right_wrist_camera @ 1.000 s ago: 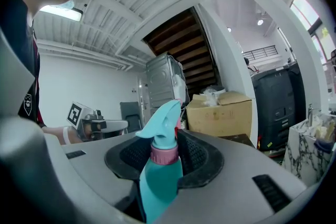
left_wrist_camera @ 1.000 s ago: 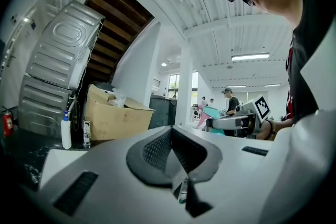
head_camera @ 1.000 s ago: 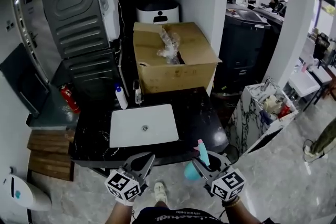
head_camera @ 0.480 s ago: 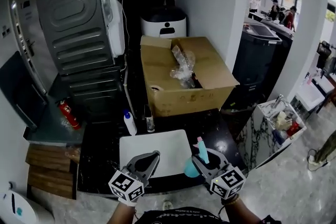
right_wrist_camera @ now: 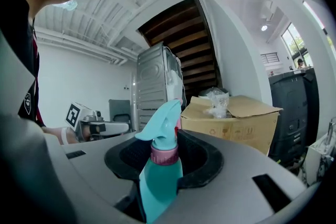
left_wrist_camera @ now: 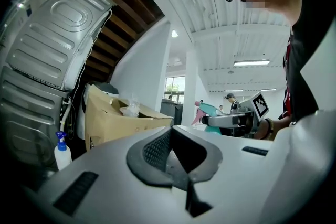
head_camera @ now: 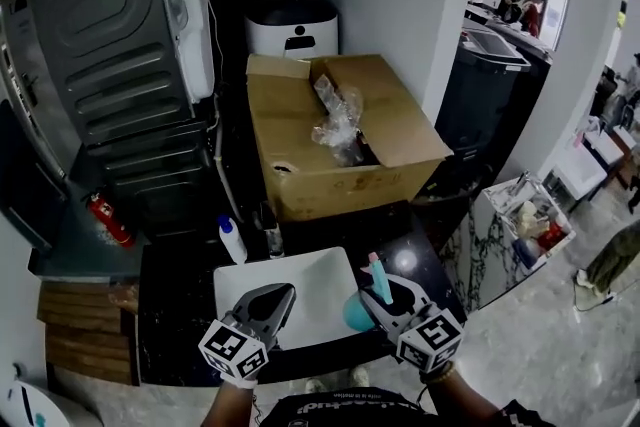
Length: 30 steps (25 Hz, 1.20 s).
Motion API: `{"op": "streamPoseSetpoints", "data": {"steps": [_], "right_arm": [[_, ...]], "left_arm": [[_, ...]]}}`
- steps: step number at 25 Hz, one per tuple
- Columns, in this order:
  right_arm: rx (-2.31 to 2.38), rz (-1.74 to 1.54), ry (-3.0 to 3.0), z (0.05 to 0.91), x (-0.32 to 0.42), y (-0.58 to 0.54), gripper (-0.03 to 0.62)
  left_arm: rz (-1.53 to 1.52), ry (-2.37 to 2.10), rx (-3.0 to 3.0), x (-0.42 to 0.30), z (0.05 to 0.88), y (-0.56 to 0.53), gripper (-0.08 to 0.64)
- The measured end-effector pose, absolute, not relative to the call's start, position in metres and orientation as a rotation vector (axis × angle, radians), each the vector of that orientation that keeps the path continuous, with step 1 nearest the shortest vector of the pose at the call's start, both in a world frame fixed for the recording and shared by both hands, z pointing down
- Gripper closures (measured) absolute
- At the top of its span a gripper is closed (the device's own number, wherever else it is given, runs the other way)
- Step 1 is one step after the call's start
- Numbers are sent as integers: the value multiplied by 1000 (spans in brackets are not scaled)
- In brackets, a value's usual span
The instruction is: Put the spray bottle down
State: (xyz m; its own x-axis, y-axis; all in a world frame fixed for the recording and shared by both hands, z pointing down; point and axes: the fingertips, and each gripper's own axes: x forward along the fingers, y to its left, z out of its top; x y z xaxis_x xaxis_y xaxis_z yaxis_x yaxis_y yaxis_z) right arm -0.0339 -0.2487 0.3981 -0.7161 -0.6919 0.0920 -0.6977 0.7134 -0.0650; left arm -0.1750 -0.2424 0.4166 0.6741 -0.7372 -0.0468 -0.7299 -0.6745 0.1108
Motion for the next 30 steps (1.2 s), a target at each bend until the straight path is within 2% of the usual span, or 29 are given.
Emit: {"op": "streamPoseSetpoints", "data": {"steps": [17,30], "right_arm": [[1209,118,-2881,392,21,-298,423],[1351,121,-2752,455,62,-367,425]], "left_arm": [[-125,-1166,2825,-108,420,-294,545],[-40,-1217,2780,-97,466,-324,545]]}}
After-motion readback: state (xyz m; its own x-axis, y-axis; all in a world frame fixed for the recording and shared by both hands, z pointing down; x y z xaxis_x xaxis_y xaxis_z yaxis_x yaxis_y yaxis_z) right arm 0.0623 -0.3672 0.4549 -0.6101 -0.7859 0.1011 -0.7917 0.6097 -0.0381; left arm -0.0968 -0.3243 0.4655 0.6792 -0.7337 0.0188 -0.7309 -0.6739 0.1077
